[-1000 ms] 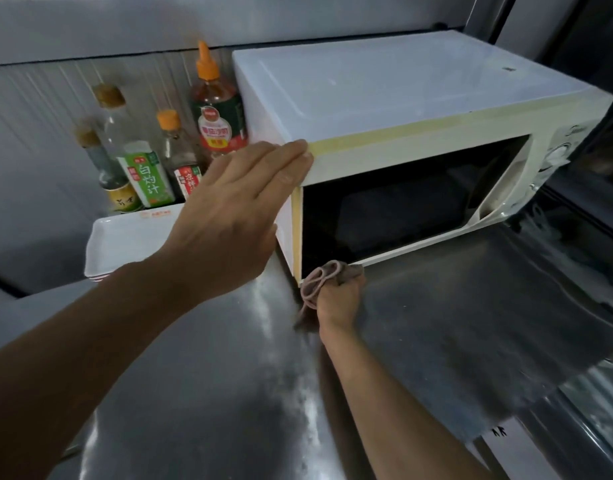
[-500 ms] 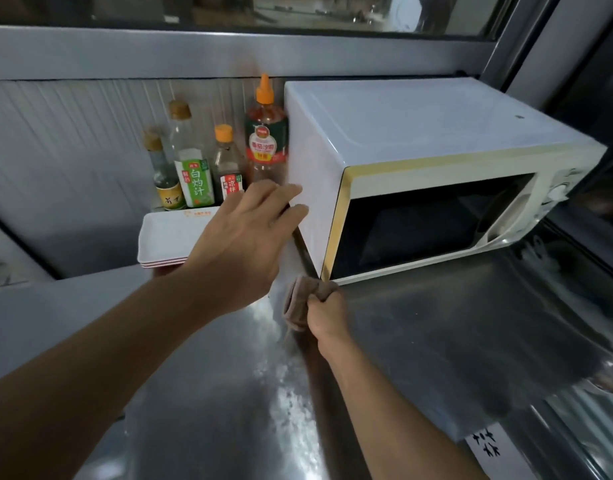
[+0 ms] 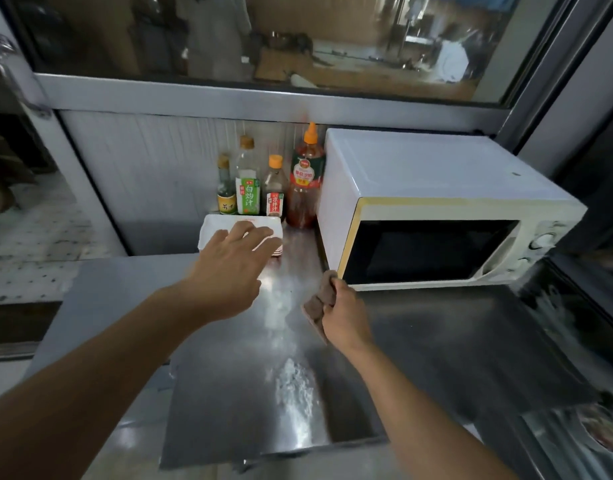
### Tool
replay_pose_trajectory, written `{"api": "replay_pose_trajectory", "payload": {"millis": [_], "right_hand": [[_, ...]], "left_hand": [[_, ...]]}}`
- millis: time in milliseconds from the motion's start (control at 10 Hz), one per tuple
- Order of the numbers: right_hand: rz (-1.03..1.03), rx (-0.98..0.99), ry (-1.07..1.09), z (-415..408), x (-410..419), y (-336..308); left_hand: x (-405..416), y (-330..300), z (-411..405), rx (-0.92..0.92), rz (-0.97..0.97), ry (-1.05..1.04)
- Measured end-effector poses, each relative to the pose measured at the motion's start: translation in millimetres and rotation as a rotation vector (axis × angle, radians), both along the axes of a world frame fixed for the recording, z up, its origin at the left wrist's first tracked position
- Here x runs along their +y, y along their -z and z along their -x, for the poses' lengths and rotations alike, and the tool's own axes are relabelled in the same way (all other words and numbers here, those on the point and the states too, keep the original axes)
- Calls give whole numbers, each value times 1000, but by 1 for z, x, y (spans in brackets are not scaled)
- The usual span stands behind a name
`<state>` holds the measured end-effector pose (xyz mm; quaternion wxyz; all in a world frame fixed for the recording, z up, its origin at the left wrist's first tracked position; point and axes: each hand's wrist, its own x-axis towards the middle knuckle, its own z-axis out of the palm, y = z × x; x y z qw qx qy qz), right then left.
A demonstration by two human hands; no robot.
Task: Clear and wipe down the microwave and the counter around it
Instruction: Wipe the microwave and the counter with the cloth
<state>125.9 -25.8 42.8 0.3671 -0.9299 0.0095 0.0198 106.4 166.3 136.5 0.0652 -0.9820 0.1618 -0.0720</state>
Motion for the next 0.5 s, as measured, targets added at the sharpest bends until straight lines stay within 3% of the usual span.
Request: {"api": "replay_pose_trajectory", "payload": {"millis": [200, 300, 400, 500], "right_hand": [[163, -143, -290, 19, 3, -28], [-53, -239, -276, 31, 18, -29], [-146, -204, -345, 35, 27, -33], [301, -227, -474, 32, 37, -42]], "left_hand": [[15, -16, 50, 3, 31, -98], [30, -12, 78, 37, 47, -150], [48, -4, 99, 74, 69, -216], [61, 0, 114, 101, 79, -261]]}}
